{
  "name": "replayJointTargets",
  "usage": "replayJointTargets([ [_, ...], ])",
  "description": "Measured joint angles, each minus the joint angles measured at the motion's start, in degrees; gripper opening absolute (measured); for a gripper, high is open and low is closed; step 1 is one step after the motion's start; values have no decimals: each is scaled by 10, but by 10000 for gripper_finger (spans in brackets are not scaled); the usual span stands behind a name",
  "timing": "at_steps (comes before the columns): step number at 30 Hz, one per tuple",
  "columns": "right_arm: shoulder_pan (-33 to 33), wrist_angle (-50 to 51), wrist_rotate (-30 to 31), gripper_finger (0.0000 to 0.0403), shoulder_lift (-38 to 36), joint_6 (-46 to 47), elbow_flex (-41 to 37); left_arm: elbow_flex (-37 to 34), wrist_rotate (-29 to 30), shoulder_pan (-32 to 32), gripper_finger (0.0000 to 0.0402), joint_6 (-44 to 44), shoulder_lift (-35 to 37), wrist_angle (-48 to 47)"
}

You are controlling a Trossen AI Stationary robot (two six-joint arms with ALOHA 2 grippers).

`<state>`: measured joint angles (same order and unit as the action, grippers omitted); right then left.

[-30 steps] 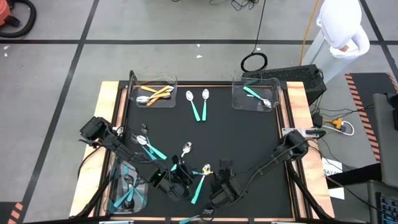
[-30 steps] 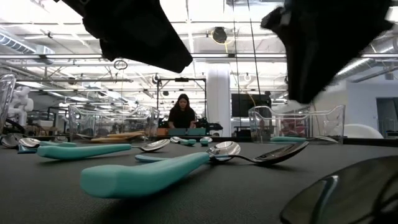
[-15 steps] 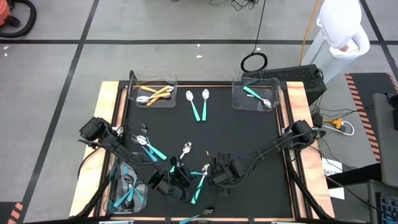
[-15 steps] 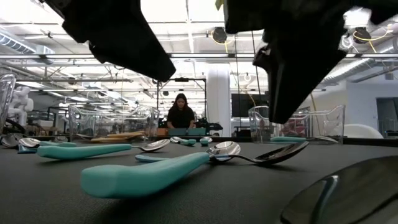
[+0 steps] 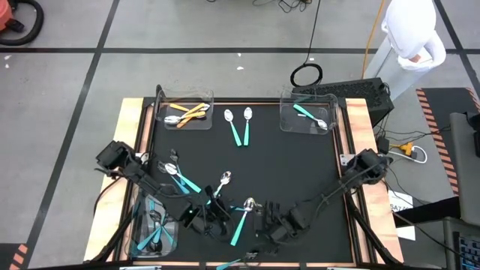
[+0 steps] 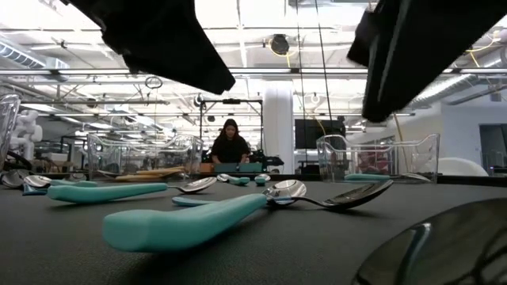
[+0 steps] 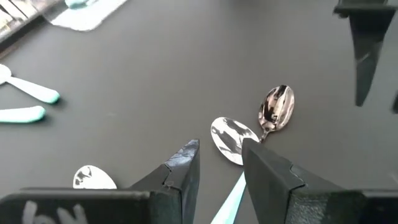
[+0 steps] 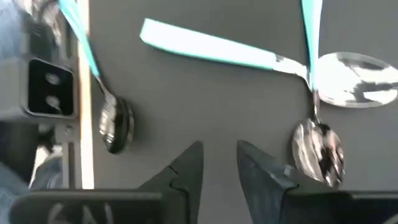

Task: Sort silverware by color (type)
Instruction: Put the blue spoon into the bottom bin

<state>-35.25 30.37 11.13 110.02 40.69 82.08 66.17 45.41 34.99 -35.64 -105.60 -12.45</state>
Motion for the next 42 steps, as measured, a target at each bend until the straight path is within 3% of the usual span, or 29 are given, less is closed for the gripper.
replayJointTargets([
  [4, -28, -2, 56, 135, 0, -25, 0, 0, 23, 13, 123, 1, 0, 4],
  [9, -40, -37, 72, 181, 11, -53, 0, 0, 25, 22, 123, 1, 0, 14],
  [15, -24, -39, 127, 197, 44, -21, 0, 0, 25, 22, 123, 1, 0, 12],
  [20, 6, 15, 170, 183, 43, -16, 0, 0, 25, 20, 123, 1, 0, 12],
  [27, 60, 12, 61, 157, 57, -54, -1, 0, 24, 20, 123, 0, 0, 12],
  [36, 84, 1, 46, 125, 79, -54, 0, 0, 24, 20, 123, -9, 0, -5],
  [42, 85, 5, 39, 74, 87, -52, 1, 0, 24, 20, 123, -16, 0, -10],
])
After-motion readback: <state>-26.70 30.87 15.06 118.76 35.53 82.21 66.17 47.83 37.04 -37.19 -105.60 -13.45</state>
